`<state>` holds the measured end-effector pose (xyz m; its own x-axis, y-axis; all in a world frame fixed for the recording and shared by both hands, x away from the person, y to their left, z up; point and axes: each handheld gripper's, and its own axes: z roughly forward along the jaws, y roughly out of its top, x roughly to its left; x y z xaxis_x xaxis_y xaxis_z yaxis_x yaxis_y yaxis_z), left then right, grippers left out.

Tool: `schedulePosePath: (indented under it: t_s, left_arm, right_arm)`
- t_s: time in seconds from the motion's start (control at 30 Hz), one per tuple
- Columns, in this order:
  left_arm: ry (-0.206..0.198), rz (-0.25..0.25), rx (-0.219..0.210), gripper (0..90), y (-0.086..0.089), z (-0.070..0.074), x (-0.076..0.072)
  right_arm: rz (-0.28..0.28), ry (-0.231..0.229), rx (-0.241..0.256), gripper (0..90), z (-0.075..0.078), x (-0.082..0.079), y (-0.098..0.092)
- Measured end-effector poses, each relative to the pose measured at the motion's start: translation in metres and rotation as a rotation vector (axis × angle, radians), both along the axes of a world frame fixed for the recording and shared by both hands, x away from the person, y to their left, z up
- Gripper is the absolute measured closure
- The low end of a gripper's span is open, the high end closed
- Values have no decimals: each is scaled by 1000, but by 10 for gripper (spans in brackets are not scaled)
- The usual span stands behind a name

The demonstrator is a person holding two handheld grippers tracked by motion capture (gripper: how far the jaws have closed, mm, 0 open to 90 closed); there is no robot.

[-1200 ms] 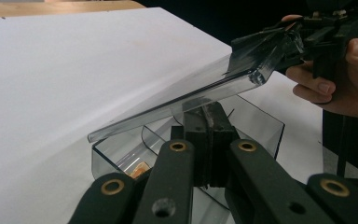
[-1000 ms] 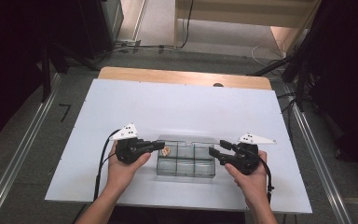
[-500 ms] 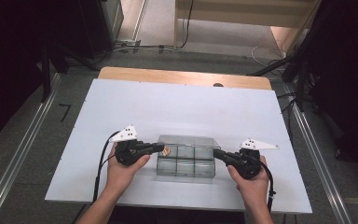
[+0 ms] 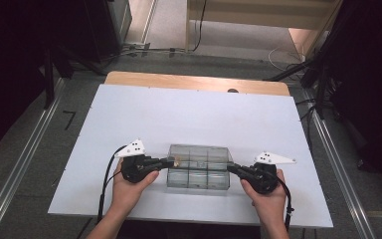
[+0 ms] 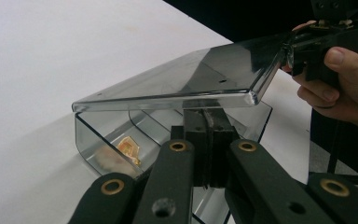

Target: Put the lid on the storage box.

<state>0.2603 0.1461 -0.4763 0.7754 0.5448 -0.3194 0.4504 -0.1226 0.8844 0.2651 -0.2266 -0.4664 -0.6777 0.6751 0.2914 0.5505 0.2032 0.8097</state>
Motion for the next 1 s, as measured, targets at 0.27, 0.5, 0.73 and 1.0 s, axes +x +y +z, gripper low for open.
schedulePosePath:
  t_s: [0.27, 0.5, 0.73, 1.0]
  left_arm:
    - [11, 2, 20, 890, 2, -8, -8]
    - [19, 5, 25, 889, 6, -13, -8]
    - [29, 6, 40, 889, 9, -16, -5]
    - [42, -15, 57, 888, 10, -19, -2]
  right_arm:
    - [17, -1, -9, 876, -5, -5, 2]
    - [14, -13, -31, 876, -10, -7, 3]
    - [19, -15, -38, 876, -14, -5, 2]
    - [26, -18, -49, 876, -18, -4, 1]
